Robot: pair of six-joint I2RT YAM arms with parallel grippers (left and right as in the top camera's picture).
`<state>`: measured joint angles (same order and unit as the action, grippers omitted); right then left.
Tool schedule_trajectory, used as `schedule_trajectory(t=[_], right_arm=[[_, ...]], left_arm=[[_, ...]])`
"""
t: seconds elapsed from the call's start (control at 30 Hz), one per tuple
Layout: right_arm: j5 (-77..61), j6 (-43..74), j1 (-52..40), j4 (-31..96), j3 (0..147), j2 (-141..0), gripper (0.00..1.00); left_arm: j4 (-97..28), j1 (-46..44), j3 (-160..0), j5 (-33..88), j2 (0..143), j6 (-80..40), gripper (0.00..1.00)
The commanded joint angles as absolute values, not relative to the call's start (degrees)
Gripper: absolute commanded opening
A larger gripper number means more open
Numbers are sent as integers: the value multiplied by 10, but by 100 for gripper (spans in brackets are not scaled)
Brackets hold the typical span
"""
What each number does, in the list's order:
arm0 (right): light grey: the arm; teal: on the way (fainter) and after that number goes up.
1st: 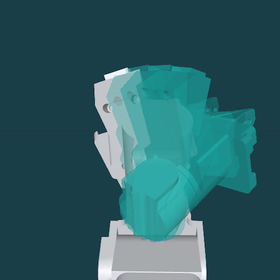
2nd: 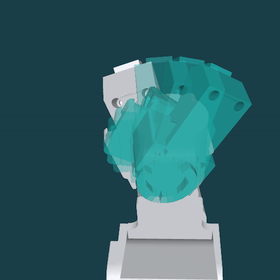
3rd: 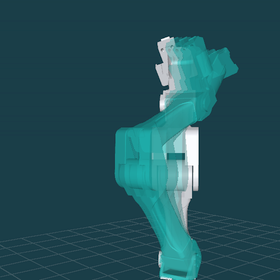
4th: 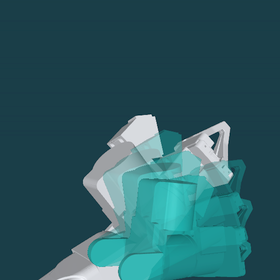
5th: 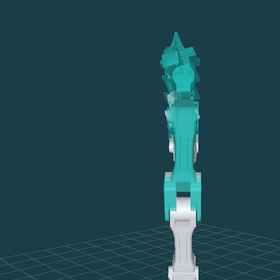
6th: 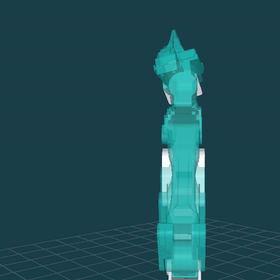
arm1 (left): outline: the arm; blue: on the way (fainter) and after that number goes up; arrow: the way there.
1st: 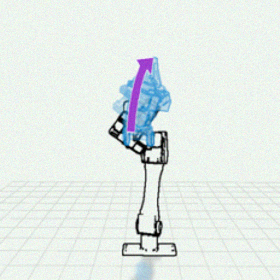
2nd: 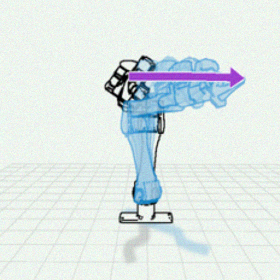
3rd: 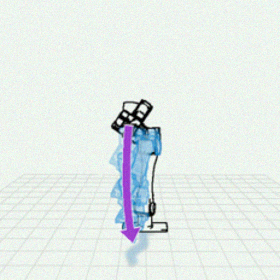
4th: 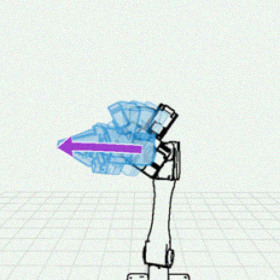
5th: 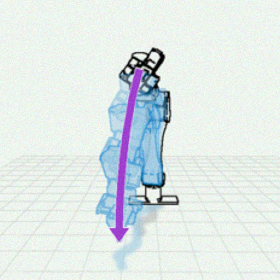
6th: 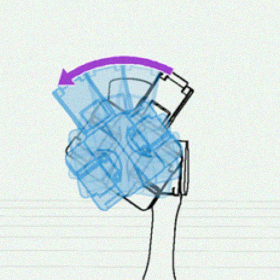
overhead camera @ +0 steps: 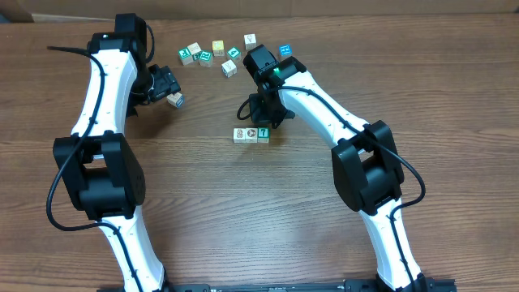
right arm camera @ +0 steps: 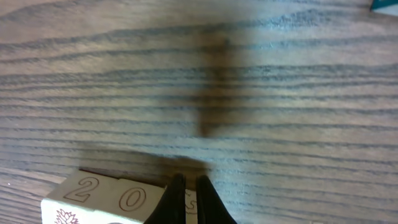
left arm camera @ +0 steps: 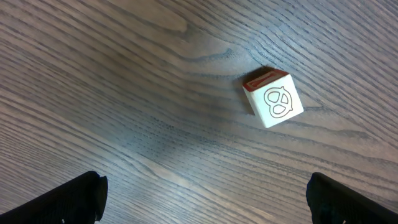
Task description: Form a horizontal line
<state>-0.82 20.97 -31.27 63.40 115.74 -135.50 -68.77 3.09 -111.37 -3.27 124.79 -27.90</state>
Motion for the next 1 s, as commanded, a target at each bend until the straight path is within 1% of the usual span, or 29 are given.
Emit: schedule_trajectory(t=[0.0, 0.97], right_arm=[[-3, 214, -315, 638, 1157, -1363, 4], [-31, 214, -316, 653, 1157, -1363, 5]], left_arm=[[-687, 26, -1122, -36, 1253, -274, 100], [-687, 26, -1122, -36, 1253, -274, 100]])
